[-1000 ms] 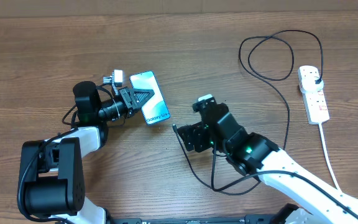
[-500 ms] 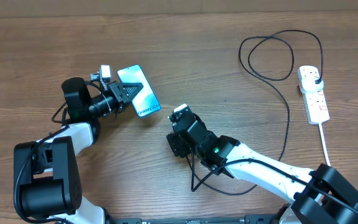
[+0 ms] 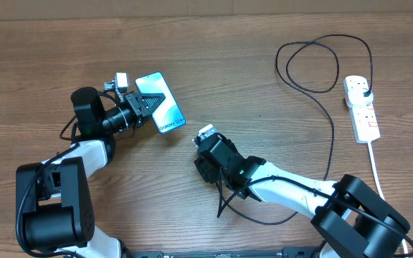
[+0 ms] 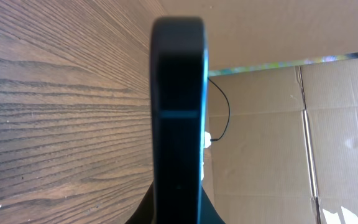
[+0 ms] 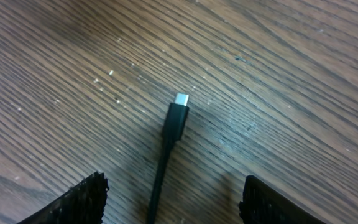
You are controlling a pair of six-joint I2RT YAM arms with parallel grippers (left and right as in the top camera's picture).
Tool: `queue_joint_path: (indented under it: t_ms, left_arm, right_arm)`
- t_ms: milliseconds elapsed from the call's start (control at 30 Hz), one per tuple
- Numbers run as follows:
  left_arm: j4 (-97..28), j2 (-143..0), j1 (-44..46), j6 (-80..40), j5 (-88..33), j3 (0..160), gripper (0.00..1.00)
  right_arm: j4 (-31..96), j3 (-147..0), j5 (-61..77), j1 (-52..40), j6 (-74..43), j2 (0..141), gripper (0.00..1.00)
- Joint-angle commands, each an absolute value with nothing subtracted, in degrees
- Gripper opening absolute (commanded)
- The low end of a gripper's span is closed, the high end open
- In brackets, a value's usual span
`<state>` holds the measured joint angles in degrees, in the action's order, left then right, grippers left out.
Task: Plug charger to phone and switch on socket
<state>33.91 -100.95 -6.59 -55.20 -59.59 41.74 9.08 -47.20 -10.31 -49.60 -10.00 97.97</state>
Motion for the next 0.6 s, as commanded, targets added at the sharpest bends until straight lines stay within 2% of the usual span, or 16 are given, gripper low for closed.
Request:
queue_joint_path:
  t_ms: [0,333,567]
  left_arm:
    - [34.3,-100.03,-6.63,-54.24,-61.12,43.66,0.04]
    - [34.28,-100.03,-6.63,-54.22,-62.43,43.66,0.04]
    - [34.3,-100.03,-6.63,-54.19,-61.04,43.66,0.04]
  right_arm:
    - [7.62,-47.75,-8.71,-50.46,-10.63,98.52,0.67]
    - [5.15,-47.75,-13.93,-51.7,-9.74,103.37,0.66]
    - [2.74,-47.75,-17.78,-51.68,-9.06,103.74,0.61]
